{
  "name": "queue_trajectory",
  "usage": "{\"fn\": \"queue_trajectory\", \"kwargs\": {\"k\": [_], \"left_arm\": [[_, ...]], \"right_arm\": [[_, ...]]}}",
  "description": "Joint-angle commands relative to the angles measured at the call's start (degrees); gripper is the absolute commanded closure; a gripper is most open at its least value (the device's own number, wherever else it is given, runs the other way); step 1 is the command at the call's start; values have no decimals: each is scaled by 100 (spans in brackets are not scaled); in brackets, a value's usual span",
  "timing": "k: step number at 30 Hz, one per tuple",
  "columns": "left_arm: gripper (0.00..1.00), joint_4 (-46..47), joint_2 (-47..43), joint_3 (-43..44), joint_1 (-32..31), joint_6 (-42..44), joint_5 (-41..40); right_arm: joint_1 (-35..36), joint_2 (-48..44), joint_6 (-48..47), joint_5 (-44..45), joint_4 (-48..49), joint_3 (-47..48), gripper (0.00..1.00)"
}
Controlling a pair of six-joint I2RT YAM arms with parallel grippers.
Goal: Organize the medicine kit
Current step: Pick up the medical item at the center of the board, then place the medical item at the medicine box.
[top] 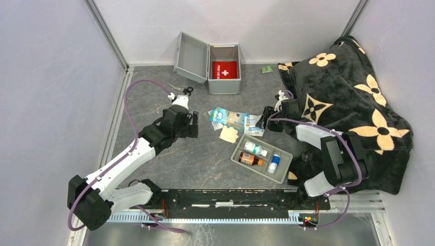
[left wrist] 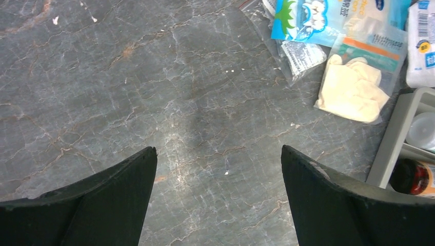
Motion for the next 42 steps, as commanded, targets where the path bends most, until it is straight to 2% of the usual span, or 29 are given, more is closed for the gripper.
{"fn": "queue_trajectory", "kwargs": {"k": [1,6,9,10,17,21,26,31,42], "left_arm": [[5,134,-55,-56,43,271,-201],[6,104,-45,-56,44,255,-212],[5,100,-44,-47,43,254,-222],[6,96,-43,-52,43,247,-223],[6,101,4,-50,43,253,-254],[6,81,51,-46,43,262,-286],[6,75,69,-35,44,271,-367],[6,49,78,-39,39,263,-411],[6,-78,60,10,31,174,-604]], "right_arm": [[-31,225,134,-318,425,-50,33],[-29,357,236,-340,675,-148,49],[-30,295,287,-342,906,-241,66],[-27,255,283,-335,961,-252,68],[-28,-574,46,-4,1082,-232,100],[-20,-1095,-43,4,1205,13,100],[37,-1063,113,-363,1573,606,100],[196,-319,305,-672,1876,1474,100],[536,2069,339,-448,1976,3956,100]]}}
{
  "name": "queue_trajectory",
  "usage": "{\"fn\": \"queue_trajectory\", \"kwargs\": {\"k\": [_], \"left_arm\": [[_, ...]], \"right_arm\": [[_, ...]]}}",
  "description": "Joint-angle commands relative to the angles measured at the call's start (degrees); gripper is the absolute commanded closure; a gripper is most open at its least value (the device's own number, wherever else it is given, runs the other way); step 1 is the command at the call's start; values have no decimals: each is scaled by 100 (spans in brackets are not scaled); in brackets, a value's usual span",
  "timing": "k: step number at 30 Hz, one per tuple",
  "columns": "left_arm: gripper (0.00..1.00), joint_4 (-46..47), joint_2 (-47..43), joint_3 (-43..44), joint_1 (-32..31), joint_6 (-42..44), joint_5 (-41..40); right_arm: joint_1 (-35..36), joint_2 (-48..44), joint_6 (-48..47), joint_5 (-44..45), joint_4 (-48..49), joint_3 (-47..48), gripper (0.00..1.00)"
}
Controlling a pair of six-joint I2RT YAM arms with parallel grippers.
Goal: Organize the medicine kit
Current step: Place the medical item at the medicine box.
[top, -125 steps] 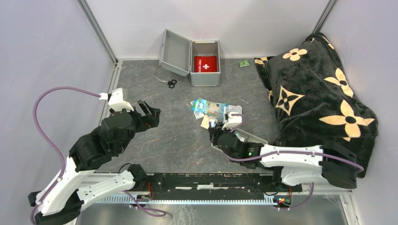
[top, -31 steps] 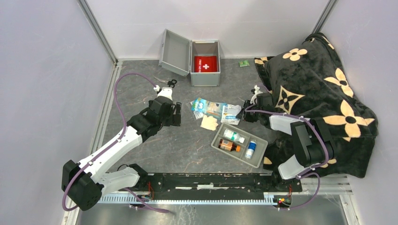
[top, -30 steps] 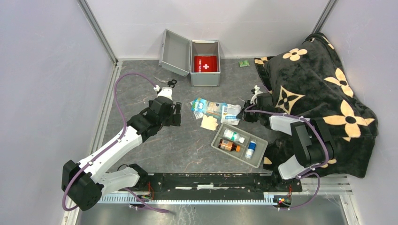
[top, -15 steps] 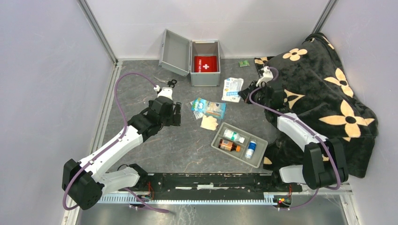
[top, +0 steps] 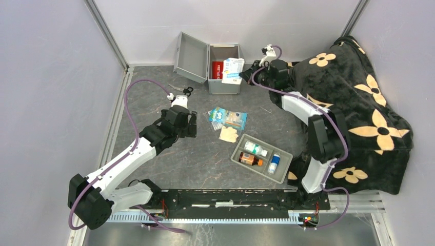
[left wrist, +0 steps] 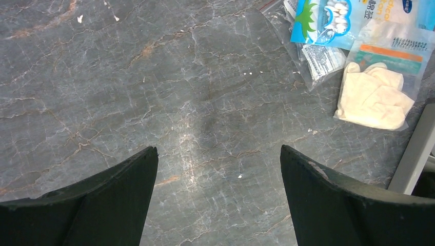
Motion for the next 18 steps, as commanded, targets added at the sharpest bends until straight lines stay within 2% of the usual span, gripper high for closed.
{"fn": "queue_trajectory", "kwargs": {"k": [1,5,10,13,15,18], "left_arm": [[6,-71,1,73,34,160,-209],[7,-157,10,123,35,60,-225],[8,-343,13,159,30,-83,-359],[8,-381,29,132,35,-119,-425],[8,-394,49,147,35,-140,-406],[8,-408,18,156,35,-205,-368]], "right_arm": [[67,825,-11,39,178,1155,100],[105,1568,-66,154,-1,2189,100],[127,2368,-382,139,-723,3515,71],[131,2287,-549,203,-832,3528,62],[134,2031,-701,300,-969,3300,59],[137,1300,-885,510,-1072,2430,58]]}}
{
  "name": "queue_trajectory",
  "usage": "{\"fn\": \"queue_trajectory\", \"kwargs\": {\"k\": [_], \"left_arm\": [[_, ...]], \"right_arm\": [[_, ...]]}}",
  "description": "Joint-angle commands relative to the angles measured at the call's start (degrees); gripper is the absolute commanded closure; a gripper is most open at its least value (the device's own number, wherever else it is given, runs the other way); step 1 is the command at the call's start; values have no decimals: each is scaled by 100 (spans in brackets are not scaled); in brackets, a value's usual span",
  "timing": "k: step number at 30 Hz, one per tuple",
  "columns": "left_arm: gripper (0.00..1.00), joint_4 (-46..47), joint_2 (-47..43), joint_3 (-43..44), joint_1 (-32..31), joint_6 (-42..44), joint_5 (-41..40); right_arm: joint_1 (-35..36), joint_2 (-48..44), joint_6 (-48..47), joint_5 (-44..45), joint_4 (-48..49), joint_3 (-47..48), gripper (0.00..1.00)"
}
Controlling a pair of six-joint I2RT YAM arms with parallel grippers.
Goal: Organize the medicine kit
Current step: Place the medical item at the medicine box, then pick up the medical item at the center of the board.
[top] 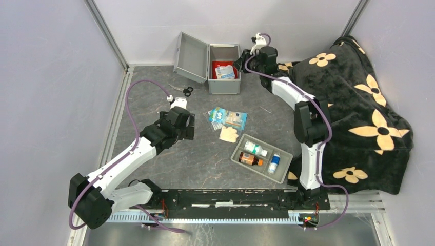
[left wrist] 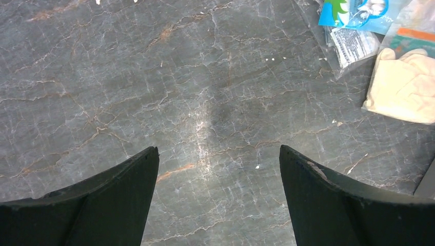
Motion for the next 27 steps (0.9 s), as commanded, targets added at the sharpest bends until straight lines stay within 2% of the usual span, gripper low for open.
{"fn": "queue_trajectory", "kwargs": {"k": [1,3,5,8,11,14,19,25,27], "left_arm": [[8,-25,-30,152,31,-233,-104],[8,-7,-76,145,35,-331,-94],[8,53,-71,133,27,-413,-76],[8,155,14,159,25,-420,-91],[8,126,100,222,26,-340,-216],[8,81,85,210,22,-290,-423],[8,-5,182,257,35,-286,-524],[8,118,57,185,33,-269,-257],[8,129,50,164,35,-265,-211]], "right_arm": [[47,-1278,-379,432,-233,-1112,58],[140,-1932,-220,1137,-235,-2123,56],[230,-2485,-73,1466,-181,-3022,53],[361,-3114,124,1601,-250,-4031,51],[518,-3438,29,1554,-451,-4498,46],[760,-3423,-553,1358,-877,-4443,43],[1224,-2874,-1820,961,-2118,-3667,38],[1587,-2100,-2635,1177,-2823,-3047,23],[1633,-1917,-2760,1356,-2927,-2938,21]]}}
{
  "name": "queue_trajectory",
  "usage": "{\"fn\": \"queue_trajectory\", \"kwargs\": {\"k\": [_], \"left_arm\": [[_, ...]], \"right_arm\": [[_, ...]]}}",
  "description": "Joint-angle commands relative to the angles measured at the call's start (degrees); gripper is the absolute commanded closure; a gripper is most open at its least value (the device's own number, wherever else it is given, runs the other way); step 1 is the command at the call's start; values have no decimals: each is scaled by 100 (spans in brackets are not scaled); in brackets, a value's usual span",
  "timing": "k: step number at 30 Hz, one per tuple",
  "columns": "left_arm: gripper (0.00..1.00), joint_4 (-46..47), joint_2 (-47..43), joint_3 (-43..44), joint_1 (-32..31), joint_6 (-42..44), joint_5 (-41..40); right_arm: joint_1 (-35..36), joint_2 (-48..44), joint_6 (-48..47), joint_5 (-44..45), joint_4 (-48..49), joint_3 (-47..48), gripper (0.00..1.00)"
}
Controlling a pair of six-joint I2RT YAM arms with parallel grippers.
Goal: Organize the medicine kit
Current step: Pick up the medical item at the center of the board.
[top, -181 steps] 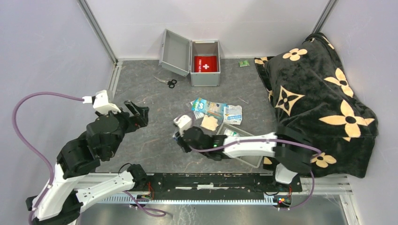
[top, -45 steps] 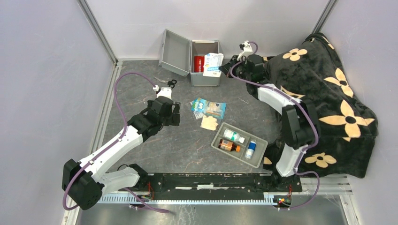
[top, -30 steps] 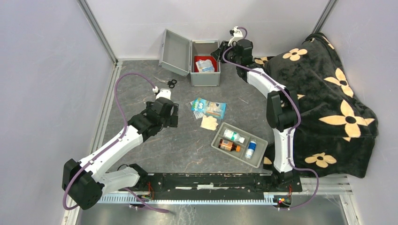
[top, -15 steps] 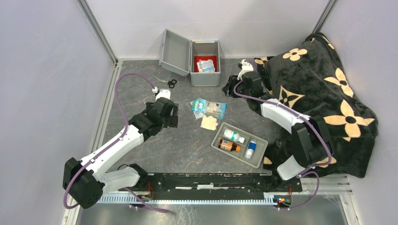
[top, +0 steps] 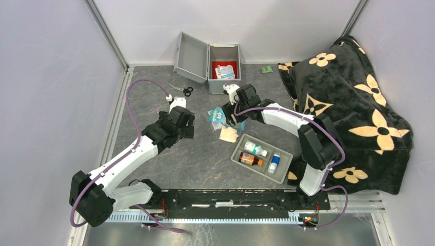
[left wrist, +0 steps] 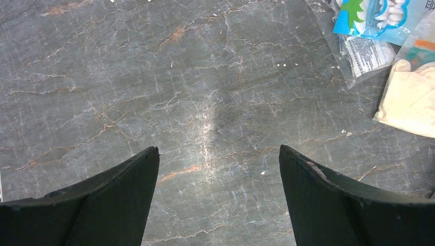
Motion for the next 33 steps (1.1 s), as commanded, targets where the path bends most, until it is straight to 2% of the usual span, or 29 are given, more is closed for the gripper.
{"fn": "queue_trajectory", "kwargs": {"k": [1,4,10,13,17,21,26,28,33], "left_arm": [[8,168,-92,143,35,-88,90],[8,169,-49,149,31,-75,104],[8,171,23,170,35,-57,109],[8,178,61,168,33,-47,129],[8,178,115,166,35,-42,135],[8,203,127,166,31,-35,197],[7,556,-194,82,35,68,799],[6,812,-472,14,34,157,1253],[0,1385,-1291,-273,35,424,2192]], "right_arm": [[77,367,-732,413,-516,356,21],[114,454,-889,684,-495,371,21],[151,795,-1030,549,-699,476,24],[155,806,-983,400,-614,366,35],[153,705,-826,189,-391,147,57],[154,384,-552,-6,-100,-131,73],[153,-237,-210,-648,391,-489,96],[152,-491,-161,-1066,609,-631,100],[151,-1120,-655,-2488,776,-810,100]]}}
